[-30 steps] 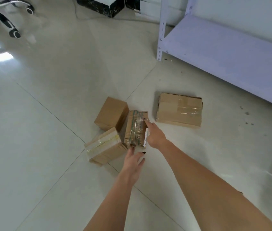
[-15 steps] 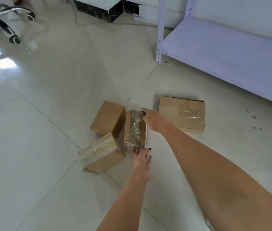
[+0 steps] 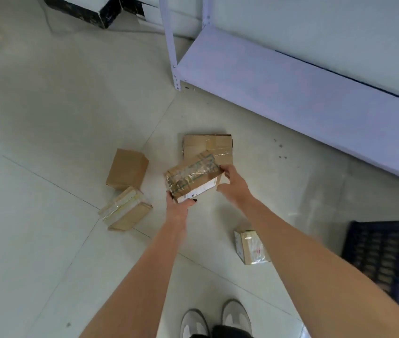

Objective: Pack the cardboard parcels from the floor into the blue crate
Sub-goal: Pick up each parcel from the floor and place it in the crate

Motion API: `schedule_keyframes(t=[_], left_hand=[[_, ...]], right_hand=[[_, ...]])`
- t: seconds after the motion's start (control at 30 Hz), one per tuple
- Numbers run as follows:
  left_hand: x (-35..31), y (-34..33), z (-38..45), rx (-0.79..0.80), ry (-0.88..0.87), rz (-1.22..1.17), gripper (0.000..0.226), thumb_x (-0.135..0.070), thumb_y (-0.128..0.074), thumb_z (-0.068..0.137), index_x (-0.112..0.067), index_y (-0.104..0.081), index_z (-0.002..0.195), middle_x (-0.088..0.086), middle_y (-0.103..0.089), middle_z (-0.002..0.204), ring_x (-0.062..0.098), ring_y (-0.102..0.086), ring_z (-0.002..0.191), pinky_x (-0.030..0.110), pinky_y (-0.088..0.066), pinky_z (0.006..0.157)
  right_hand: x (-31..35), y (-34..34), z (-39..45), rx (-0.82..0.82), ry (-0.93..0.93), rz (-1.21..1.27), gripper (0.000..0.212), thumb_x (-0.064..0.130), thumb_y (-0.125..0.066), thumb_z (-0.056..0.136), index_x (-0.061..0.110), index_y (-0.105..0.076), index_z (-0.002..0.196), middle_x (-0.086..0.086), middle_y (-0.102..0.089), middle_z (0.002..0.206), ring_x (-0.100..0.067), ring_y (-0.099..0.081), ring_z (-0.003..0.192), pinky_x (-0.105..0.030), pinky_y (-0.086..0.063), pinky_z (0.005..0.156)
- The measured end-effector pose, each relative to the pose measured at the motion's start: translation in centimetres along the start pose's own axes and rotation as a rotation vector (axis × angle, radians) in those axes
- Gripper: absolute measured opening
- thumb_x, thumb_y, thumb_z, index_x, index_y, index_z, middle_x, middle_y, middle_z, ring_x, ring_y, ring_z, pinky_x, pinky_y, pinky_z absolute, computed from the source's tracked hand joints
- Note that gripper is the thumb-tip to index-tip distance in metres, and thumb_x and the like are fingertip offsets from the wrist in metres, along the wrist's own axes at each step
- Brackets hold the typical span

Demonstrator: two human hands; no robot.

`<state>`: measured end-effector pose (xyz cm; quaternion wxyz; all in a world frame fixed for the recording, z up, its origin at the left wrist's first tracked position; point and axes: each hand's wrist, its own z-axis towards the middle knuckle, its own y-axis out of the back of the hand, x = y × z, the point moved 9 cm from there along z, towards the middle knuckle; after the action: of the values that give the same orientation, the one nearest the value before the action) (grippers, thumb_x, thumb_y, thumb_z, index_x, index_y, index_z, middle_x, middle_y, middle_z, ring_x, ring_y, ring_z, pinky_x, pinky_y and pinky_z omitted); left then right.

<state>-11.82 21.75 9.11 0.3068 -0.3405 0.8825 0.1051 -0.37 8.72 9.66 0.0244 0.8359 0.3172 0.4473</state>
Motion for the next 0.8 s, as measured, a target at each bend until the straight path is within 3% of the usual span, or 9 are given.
schedule_keyframes(t=[0.1, 0.13, 0.27, 0.4, 0.53, 0.6, 0.67, 0.73, 0.8], left_hand=[[-1.8, -3.0, -4.3, 0.099, -0.051, 0.120, 0.068, 0.017, -0.049, 0.080, -0.011, -0.032, 0.140, 0.009, -0.053, 0.129, 0.016, -0.049, 0.107, 0.009, -0.045, 0.069], [-2.6, -4.3, -5.8, 0.139, -0.070, 0.160, 0.069, 0.019, -0.048, 0.079, -0.010, -0.033, 0.140, 0.010, -0.054, 0.126, 0.016, -0.049, 0.106, 0.009, -0.045, 0.069], [-3.6, -9.2, -10.8, 0.234, -0.169, 0.395, 0.068, 0.023, -0.052, 0.072, -0.007, -0.043, 0.132, 0.016, -0.058, 0.124, 0.020, -0.056, 0.102, 0.023, -0.047, 0.082], [-1.9, -13.5, -13.9, 0.277, -0.188, 0.603, 0.073, 0.012, -0.060, 0.069, -0.010, -0.042, 0.136, 0.019, -0.051, 0.129, 0.032, -0.051, 0.121, 0.047, -0.042, 0.103], [0.9, -18.0, -16.8, 0.300, -0.206, 0.638, 0.075, 0.006, -0.058, 0.072, -0.020, -0.039, 0.139, 0.013, -0.036, 0.133, 0.025, -0.049, 0.120, 0.042, -0.044, 0.102], [2.4, -20.3, -18.3, 0.320, -0.229, 0.664, 0.077, 0.003, -0.057, 0.075, -0.025, -0.034, 0.143, 0.009, -0.030, 0.130, 0.021, -0.047, 0.117, 0.036, -0.043, 0.102], [4.1, -22.3, -20.0, 0.339, -0.251, 0.671, 0.076, 0.001, -0.056, 0.078, -0.027, -0.031, 0.144, 0.007, -0.028, 0.129, 0.013, -0.045, 0.107, 0.019, -0.040, 0.091], [5.7, -24.1, -21.8, 0.361, -0.279, 0.665, 0.074, 0.001, -0.054, 0.080, -0.028, -0.030, 0.144, 0.007, -0.026, 0.129, 0.008, -0.041, 0.099, 0.007, -0.037, 0.075], [7.7, -25.7, -23.8, 0.377, -0.274, 0.652, 0.073, 0.001, -0.053, 0.081, -0.028, -0.030, 0.144, 0.005, -0.026, 0.128, 0.007, -0.041, 0.100, 0.009, -0.036, 0.078]], right_hand=[[-0.1, 4.7, -5.4, -0.114, -0.029, 0.116, 0.059, -0.004, -0.057, 0.075, 0.015, -0.042, 0.129, -0.006, -0.053, 0.129, -0.018, -0.046, 0.124, -0.025, -0.038, 0.089], [-0.1, 6.4, -7.3, -0.152, -0.044, 0.148, 0.060, -0.006, -0.057, 0.074, 0.014, -0.043, 0.129, -0.005, -0.053, 0.126, -0.018, -0.046, 0.125, -0.024, -0.038, 0.089], [-1.4, 12.4, -14.1, -0.336, -0.103, 0.316, 0.063, -0.011, -0.055, 0.072, 0.014, -0.045, 0.129, 0.000, -0.051, 0.120, -0.012, -0.046, 0.118, -0.014, -0.038, 0.079], [-3.6, 16.8, -18.7, -0.474, -0.119, 0.368, 0.068, -0.009, -0.058, 0.072, 0.015, -0.043, 0.135, 0.000, -0.052, 0.131, -0.011, -0.047, 0.120, -0.029, -0.041, 0.101], [-7.1, 20.5, -21.5, -0.518, -0.109, 0.418, 0.074, -0.006, -0.054, 0.071, 0.029, -0.040, 0.135, 0.006, -0.058, 0.122, -0.013, -0.054, 0.112, -0.023, -0.049, 0.083], [-9.1, 22.6, -22.7, -0.539, -0.100, 0.486, 0.076, -0.006, -0.055, 0.072, 0.033, -0.038, 0.136, 0.002, -0.059, 0.122, -0.018, -0.056, 0.113, -0.034, -0.052, 0.087], [-11.6, 24.6, -24.1, -0.563, -0.135, 0.541, 0.079, -0.006, -0.057, 0.074, 0.036, -0.035, 0.137, -0.002, -0.058, 0.124, -0.023, -0.055, 0.116, -0.045, -0.049, 0.095], [-13.5, 26.5, -25.7, -0.563, -0.145, 0.543, 0.081, -0.004, -0.060, 0.076, 0.040, -0.031, 0.138, -0.001, -0.056, 0.128, -0.020, -0.055, 0.116, -0.043, -0.051, 0.094], [-15.2, 28.5, -27.7, -0.571, -0.138, 0.536, 0.084, -0.001, -0.063, 0.077, 0.038, -0.025, 0.141, 0.004, -0.055, 0.127, -0.016, -0.054, 0.115, -0.034, -0.052, 0.091]])
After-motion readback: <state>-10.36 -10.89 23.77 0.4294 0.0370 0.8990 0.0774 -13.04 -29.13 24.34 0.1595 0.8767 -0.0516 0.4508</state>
